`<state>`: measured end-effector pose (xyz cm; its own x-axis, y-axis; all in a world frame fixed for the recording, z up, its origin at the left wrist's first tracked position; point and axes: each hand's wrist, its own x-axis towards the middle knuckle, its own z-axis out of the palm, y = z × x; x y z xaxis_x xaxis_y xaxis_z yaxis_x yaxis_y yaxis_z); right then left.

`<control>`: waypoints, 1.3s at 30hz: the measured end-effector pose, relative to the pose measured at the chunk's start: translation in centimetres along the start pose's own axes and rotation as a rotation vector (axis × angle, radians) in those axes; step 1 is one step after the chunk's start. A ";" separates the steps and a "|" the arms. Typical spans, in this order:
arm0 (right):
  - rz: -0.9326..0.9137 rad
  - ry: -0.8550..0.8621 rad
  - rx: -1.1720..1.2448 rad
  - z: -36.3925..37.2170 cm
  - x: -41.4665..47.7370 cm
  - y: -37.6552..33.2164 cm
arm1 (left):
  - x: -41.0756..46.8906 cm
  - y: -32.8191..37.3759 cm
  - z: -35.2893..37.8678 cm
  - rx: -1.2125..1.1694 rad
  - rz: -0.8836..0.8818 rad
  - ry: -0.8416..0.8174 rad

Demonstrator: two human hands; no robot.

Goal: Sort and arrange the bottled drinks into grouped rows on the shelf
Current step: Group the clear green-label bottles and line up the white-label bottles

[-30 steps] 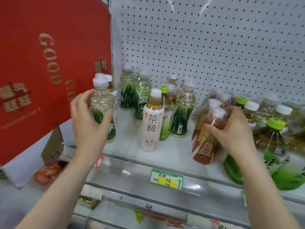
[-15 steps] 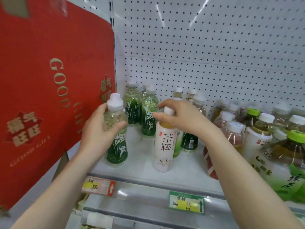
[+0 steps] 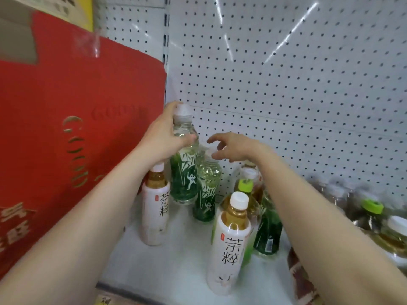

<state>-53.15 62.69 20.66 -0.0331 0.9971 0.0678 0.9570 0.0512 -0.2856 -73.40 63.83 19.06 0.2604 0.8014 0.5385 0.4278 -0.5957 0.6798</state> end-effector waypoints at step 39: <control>0.121 0.368 0.273 -4.4 -6.5 4.8 | 1.6 -0.2 2.0 0.331 0.168 -0.084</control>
<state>-47.09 56.18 23.06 0.2254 0.9136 0.3385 0.8351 -0.0022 -0.5501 -71.36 65.38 18.82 0.4146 0.7039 0.5768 0.6263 -0.6805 0.3803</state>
